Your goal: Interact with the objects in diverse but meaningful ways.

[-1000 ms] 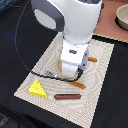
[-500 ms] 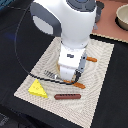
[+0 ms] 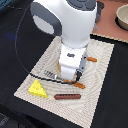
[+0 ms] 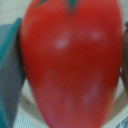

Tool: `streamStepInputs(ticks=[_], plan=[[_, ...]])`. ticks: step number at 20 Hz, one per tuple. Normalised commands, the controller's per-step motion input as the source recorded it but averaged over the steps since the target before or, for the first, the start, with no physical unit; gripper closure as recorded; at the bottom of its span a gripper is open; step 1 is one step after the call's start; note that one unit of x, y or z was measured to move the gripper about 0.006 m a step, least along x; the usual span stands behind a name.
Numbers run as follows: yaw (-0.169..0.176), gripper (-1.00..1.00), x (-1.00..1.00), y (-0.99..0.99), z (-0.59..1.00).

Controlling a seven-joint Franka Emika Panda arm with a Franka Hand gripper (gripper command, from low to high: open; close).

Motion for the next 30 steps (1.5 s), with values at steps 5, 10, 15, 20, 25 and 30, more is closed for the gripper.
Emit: streamStepInputs(ticks=[5,10,15,20,25,30], plan=[[-0.001,1.0,0.15,0.29,0.2],[0.0,1.0,0.08,0.29,0.63],[-0.007,1.0,0.01,0.37,1.0],[-0.018,1.0,0.0,0.48,1.0],[-0.032,1.0,-0.07,0.58,0.89],[-0.032,1.0,-0.46,0.65,0.26]])
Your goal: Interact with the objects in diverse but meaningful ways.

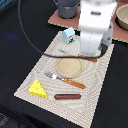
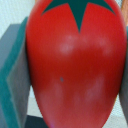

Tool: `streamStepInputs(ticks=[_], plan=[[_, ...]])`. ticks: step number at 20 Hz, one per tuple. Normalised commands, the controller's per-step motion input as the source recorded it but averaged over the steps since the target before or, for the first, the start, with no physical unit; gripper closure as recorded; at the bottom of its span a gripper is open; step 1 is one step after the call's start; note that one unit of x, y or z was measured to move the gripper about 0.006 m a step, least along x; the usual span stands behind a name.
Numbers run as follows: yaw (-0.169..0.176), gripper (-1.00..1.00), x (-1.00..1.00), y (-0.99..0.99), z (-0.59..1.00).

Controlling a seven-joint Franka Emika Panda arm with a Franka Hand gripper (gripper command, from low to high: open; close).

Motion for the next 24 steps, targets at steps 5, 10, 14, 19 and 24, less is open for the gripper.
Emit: streamStepInputs(ticks=[5,10,14,19,24], plan=[[-0.019,1.0,-0.72,0.59,-0.01],[0.0,1.0,-0.79,0.53,-0.01],[0.0,1.0,-0.81,0.58,0.28],[0.0,1.0,-0.77,0.68,0.17],[0.0,1.0,-0.79,0.68,-0.02]])
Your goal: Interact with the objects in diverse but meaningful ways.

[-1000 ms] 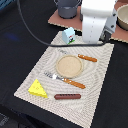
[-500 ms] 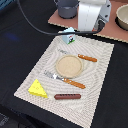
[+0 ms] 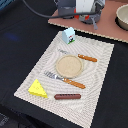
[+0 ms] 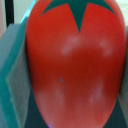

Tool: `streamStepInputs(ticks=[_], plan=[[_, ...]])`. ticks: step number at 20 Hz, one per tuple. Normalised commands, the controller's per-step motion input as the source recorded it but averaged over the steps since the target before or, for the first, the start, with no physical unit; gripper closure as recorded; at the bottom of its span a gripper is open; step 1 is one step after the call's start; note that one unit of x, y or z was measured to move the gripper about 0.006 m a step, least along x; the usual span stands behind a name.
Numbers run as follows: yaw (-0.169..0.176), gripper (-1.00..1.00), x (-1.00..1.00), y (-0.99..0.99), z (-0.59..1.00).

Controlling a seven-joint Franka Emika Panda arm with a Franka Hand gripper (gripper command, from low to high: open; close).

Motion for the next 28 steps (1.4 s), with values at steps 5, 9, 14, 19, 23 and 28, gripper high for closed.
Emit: streamStepInputs(ticks=[5,9,14,19,23,28], plan=[[0.0,1.0,-0.86,0.56,-0.29],[0.0,1.0,-0.88,0.5,-0.47],[0.0,1.0,-0.85,0.5,-0.53],[0.0,1.0,-0.81,0.58,-0.39],[0.0,1.0,-0.82,0.63,-0.23],[0.0,1.0,-0.84,0.67,-0.2]])
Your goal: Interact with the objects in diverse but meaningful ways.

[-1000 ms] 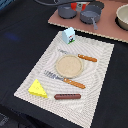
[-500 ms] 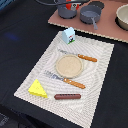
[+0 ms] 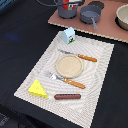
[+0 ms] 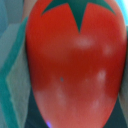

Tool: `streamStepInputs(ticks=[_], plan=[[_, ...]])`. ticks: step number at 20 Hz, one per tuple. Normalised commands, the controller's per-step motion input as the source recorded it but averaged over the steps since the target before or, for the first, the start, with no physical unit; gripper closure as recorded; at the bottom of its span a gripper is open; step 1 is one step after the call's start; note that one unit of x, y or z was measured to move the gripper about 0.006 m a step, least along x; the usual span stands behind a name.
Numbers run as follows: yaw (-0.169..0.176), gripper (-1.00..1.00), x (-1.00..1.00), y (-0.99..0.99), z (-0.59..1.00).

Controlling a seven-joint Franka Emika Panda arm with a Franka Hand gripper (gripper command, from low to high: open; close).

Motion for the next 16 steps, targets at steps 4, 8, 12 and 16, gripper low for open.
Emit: streamStepInputs(ticks=[4,8,12,16], plan=[[0.0,1.0,-0.81,0.72,-0.17],[0.0,1.0,-0.66,0.69,-0.17],[0.0,1.0,-0.18,0.53,0.0],[0.0,1.0,0.07,0.29,-0.02]])
